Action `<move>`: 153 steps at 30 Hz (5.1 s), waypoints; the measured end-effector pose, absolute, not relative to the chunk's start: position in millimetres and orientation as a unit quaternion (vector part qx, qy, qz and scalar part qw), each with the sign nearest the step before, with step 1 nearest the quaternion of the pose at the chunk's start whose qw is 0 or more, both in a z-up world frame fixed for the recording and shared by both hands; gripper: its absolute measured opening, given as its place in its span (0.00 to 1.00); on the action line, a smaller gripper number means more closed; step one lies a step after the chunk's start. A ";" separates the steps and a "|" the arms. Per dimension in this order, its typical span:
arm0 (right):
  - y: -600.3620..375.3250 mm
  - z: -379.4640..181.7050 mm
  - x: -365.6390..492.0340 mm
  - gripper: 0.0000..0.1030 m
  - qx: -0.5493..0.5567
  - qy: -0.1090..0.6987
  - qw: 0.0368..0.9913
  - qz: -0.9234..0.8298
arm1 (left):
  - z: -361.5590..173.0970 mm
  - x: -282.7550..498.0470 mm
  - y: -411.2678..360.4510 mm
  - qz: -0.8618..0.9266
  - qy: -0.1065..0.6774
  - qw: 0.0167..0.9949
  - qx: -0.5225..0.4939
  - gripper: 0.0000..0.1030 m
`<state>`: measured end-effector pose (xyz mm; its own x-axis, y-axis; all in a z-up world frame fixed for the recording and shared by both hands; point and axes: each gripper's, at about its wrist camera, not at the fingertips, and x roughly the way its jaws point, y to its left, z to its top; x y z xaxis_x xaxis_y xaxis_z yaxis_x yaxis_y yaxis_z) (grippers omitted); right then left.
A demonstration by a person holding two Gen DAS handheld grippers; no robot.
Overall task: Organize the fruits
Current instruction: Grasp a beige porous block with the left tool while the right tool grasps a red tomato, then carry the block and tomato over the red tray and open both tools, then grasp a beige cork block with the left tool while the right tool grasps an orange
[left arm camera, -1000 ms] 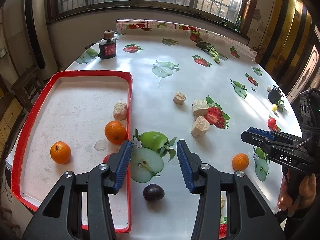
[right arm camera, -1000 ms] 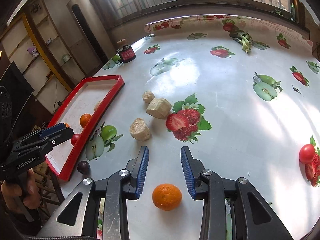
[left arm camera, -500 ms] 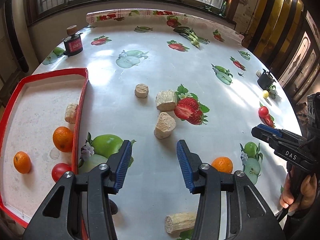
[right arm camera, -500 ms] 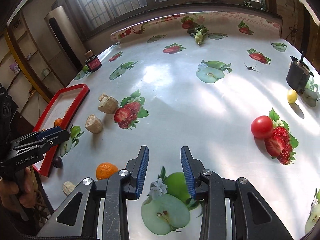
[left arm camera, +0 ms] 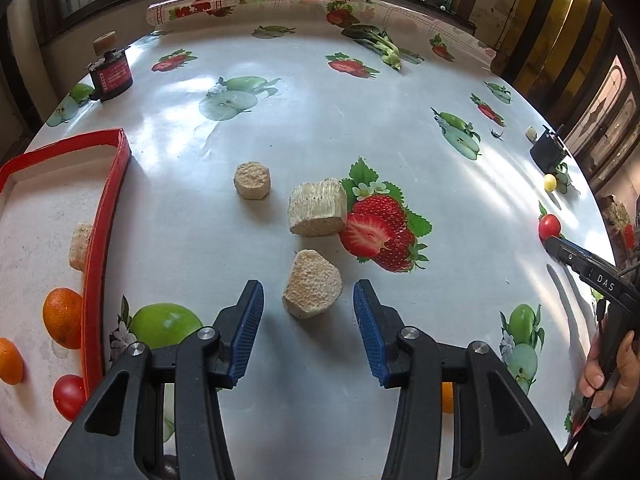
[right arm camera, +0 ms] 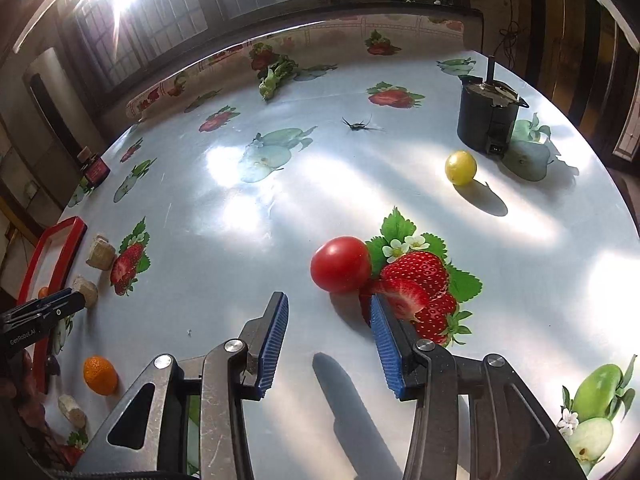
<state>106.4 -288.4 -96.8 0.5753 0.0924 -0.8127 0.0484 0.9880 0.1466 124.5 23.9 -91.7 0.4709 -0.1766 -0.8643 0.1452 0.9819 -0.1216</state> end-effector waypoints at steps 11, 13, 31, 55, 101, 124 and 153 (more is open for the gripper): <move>-276.0 -101.1 128.4 0.34 0.039 0.455 0.889 0.008 | -92.3 127.1 23.7 -0.108 0.493 0.863 -0.012 0.25; -270.7 -98.6 125.9 0.34 0.041 0.454 0.890 0.018 | -88.4 123.7 24.4 -0.111 0.488 0.866 -0.012 0.25; -179.5 -72.0 100.0 0.33 0.026 0.438 0.889 0.130 | -56.8 88.6 54.8 -0.092 0.454 0.886 -0.021 0.25; -64.0 -61.2 90.1 0.33 -0.021 0.436 0.870 0.230 | -44.0 62.6 133.4 -0.039 0.433 0.898 -0.063 0.25; 141.9 -82.1 187.3 0.33 -0.065 0.465 0.809 0.354 | -67.6 111.0 268.6 0.073 0.466 0.875 -0.111 0.25; 126.1 -75.0 185.9 0.40 -0.057 0.457 0.815 0.351 | -62.7 97.5 260.1 0.095 0.475 0.868 -0.108 0.29; -33.7 -45.0 102.7 0.42 0.000 0.435 0.857 0.278 | -32.5 55.0 199.5 0.062 0.443 0.891 -0.080 0.40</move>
<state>102.7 -33.7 -45.0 0.4679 0.4759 -0.7447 -0.4767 0.8455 0.2407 55.0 199.6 -32.5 0.6002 0.0403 -0.7989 -0.1815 0.9795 -0.0870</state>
